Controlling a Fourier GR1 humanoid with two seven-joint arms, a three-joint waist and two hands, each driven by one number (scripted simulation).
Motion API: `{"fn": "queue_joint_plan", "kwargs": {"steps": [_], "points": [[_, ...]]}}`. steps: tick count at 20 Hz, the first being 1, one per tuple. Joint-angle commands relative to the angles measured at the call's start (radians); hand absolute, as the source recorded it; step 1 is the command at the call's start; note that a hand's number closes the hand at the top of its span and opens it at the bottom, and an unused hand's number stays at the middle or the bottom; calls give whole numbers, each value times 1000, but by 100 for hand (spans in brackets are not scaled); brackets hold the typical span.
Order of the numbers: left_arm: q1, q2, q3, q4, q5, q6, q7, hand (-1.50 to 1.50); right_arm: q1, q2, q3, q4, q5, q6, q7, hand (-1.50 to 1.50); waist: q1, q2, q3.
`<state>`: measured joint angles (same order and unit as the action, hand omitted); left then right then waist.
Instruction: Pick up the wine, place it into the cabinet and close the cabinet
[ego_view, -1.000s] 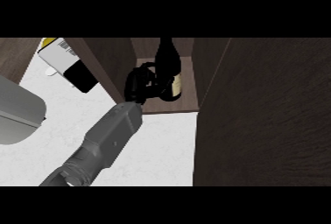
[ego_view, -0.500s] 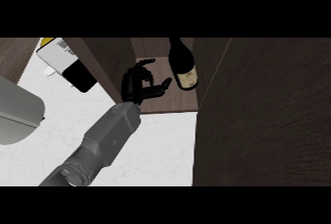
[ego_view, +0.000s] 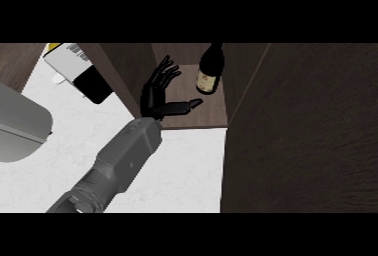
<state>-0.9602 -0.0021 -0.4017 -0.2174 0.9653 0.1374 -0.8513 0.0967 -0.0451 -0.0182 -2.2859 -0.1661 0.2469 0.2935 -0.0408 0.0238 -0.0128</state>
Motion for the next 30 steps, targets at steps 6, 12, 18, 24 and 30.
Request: {"fn": "queue_joint_plan", "kwargs": {"steps": [6, 12, 18, 24, 30], "points": [[105, 75, -10, -142, -35, 14, -10, -150, 25, -4, 3, -24, 1, -1, 30, -150, 47, -28, 13], [224, 116, -116, -446, -99, 97, 129, -150, 13, 3, 11, -44, 18, -18, 43, -150, 76, -40, 14], [429, 173, -229, -862, -158, 178, 242, -150, 27, 34, 66, -89, 69, -50, 69, -150, 74, -39, 13], [589, 340, -257, -1303, -190, 304, 412, -150, -37, 26, 59, -14, 77, -47, 55, -150, 70, -33, 14], [765, 391, -282, -1584, -278, 389, 456, -150, -27, 25, 110, -5, 118, -23, 36, -150, 53, -27, 13]]}}
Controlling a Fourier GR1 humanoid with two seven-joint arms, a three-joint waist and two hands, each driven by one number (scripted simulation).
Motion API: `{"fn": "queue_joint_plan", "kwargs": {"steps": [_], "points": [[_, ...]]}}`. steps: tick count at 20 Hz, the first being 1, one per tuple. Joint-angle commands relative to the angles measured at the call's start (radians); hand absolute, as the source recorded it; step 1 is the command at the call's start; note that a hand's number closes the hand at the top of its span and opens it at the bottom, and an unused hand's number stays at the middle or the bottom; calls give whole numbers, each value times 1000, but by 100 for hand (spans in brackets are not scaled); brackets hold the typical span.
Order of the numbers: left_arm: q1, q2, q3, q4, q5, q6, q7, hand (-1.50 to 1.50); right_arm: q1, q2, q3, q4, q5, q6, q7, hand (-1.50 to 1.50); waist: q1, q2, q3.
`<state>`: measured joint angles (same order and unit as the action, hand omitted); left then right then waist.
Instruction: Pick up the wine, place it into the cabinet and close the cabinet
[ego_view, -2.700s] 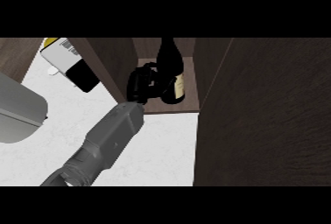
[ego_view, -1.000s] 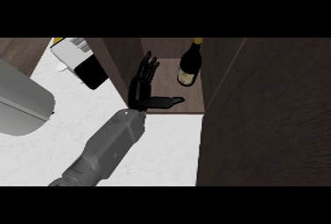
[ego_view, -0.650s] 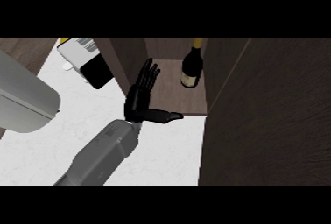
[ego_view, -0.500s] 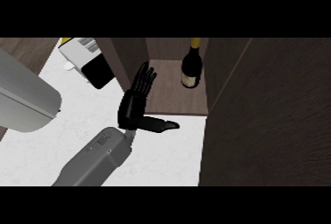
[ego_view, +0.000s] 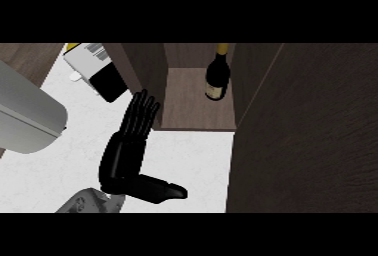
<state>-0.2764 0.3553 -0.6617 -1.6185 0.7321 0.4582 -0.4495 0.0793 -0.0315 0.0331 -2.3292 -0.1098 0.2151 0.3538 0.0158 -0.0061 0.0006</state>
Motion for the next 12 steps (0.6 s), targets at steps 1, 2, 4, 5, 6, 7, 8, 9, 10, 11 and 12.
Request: {"fn": "queue_joint_plan", "kwargs": {"steps": [1, 2, 4, 5, 6, 7, 8, 9, 10, 11, 12], "points": [[93, 33, 38, -142, -24, -7, 42, -150, 12, -46, -37, 18, -37, 56, -17, 150, -12, 4, 0], [139, 113, 27, -245, -23, 26, 78, -150, 23, -30, 33, 46, 52, 64, -61, 150, -3, 2, 0], [182, 127, 42, -301, -38, 43, 64, -150, 43, -103, -16, -40, -31, 119, 8, 150, -7, 1, 0], [181, 97, 17, -303, -69, 103, 69, -150, -9, -103, 47, -6, 25, 122, 27, 150, -1, 2, 0], [236, 147, 68, -287, -24, 10, 26, -150, 18, -130, 59, -47, -9, 160, 52, 150, -1, 2, -1], [264, 160, 48, -342, -41, 49, 39, -150, 9, -175, 42, -30, -40, 208, 51, 150, 7, 0, -1], [291, 164, 53, -344, -65, 62, 16, -150, 26, -163, 88, -44, -48, 212, 80, 150, 4, 1, -1], [300, 161, 67, -350, -70, 63, 9, -150, 50, -167, 99, -22, -48, 238, 55, 150, -2, 2, 0], [327, 202, 99, -410, -47, 73, 50, -150, 88, -187, 79, -58, -96, 270, 43, 150, -5, 1, 0], [381, 234, 95, -467, -61, 69, 44, -150, 64, -163, 128, -97, -73, 241, 86, 150, -1, 1, -1], [406, 267, 131, -477, -52, 49, 37, -150, 41, -166, 148, -96, -85, 240, 118, 150, 3, 2, -1]]}}
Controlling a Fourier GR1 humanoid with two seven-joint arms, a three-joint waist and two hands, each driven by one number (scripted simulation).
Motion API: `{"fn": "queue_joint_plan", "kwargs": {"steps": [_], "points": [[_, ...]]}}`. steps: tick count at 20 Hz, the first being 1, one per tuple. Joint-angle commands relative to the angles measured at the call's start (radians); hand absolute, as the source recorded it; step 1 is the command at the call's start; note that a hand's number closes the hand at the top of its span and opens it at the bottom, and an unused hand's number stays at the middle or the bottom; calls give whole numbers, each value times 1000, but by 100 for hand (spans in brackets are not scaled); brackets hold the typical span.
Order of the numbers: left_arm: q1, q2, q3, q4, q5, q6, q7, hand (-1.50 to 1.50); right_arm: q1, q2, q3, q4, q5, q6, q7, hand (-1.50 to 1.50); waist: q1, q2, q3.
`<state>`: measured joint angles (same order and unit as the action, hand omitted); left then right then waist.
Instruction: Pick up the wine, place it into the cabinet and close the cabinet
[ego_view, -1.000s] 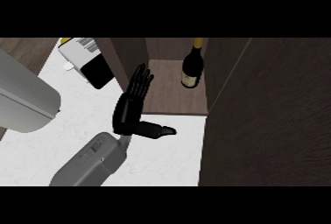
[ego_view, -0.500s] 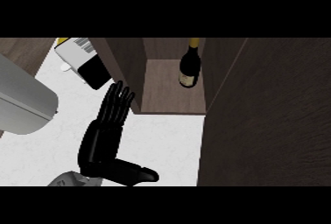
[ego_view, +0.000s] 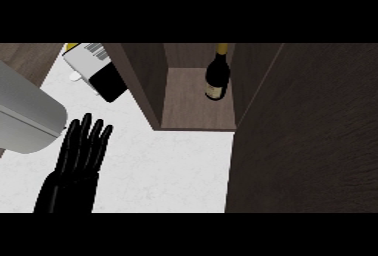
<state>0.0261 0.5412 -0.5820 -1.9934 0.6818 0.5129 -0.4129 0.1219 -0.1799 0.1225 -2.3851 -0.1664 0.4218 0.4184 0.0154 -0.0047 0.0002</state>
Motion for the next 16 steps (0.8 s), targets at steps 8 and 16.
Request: {"fn": "queue_joint_plan", "kwargs": {"steps": [8, 16], "points": [[360, 151, 241, -150, 99, -176, -115, -150, -24, 77, 309, -110, -37, -64, 253, 150, 10, 0, -2], [594, 230, 485, -182, 217, -396, -156, -150, -104, 178, 596, -63, 242, -230, 285, 150, 17, -7, -3]]}}
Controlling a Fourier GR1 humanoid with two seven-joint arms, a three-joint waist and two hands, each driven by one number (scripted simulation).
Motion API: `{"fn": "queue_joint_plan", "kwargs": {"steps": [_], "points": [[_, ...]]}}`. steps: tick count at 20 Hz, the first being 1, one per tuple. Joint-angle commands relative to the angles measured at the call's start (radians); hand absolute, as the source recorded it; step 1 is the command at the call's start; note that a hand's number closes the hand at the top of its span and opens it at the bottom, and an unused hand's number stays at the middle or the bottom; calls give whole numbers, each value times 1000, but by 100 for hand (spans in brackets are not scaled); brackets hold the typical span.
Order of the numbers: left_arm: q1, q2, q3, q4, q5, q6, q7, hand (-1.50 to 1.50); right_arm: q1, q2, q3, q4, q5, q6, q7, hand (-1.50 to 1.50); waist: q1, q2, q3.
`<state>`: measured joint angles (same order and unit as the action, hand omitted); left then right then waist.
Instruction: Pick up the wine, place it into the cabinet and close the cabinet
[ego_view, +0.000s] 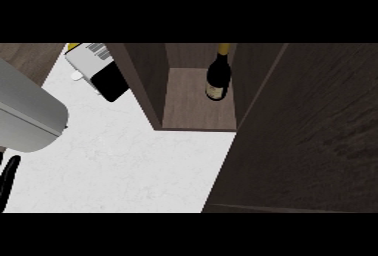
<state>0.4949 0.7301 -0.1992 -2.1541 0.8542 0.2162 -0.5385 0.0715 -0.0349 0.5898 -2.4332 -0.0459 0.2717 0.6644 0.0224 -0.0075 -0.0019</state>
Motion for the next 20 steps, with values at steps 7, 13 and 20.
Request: {"fn": "queue_joint_plan", "kwargs": {"steps": [7, 13, 20], "points": [[113, 47, 235, 4, 121, -189, 24, -150, -372, 34, 285, 211, 273, -344, 11, 150, 6, 2, 0], [98, 59, 321, 71, 166, -298, 48, -150, -607, 32, 208, 386, 177, -481, 31, 150, 7, 8, 0], [101, 64, 369, 43, 204, -317, 119, -150, -949, 34, -27, 661, 60, -532, 45, 150, 14, 11, 1]]}}
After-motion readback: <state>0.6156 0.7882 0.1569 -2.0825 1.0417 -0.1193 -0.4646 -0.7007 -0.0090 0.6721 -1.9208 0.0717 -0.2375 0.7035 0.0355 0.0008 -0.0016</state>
